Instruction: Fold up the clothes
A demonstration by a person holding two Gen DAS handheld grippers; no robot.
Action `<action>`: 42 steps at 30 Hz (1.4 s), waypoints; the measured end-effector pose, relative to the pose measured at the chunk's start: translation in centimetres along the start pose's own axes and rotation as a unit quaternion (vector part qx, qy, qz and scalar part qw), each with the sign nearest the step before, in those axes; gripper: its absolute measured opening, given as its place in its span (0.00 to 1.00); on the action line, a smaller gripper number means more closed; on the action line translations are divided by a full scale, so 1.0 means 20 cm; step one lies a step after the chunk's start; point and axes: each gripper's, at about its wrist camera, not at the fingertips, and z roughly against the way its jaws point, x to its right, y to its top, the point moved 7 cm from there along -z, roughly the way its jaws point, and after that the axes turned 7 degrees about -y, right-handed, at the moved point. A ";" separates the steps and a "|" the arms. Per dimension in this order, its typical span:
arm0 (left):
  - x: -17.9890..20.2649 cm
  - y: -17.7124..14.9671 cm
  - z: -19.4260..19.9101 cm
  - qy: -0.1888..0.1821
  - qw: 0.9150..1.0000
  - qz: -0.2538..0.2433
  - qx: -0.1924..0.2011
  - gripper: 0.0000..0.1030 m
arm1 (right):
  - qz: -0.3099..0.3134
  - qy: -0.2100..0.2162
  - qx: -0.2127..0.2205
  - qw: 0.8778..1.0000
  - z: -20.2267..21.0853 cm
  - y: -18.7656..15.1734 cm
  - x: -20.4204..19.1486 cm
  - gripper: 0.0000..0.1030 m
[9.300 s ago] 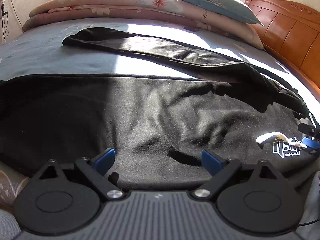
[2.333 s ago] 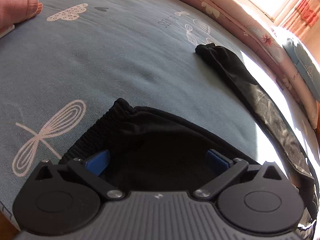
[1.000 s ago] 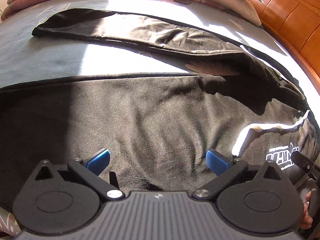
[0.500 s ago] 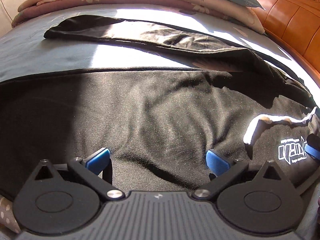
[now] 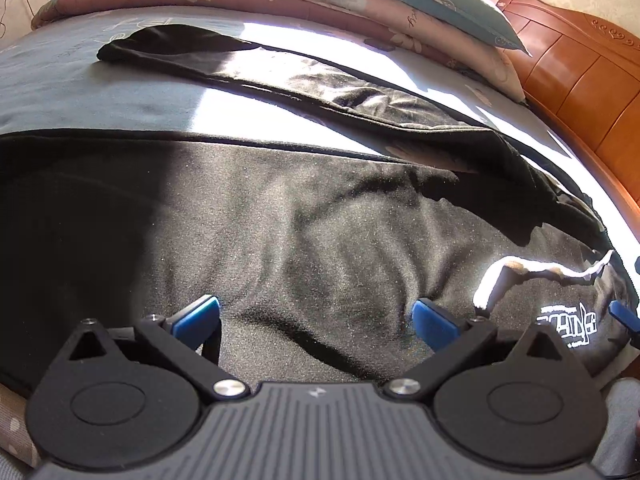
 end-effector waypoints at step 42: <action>0.00 0.00 0.00 -0.006 1.000 -0.013 0.008 0.99 | -0.048 -0.117 -0.102 0.987 -0.17 0.36 0.47 0.97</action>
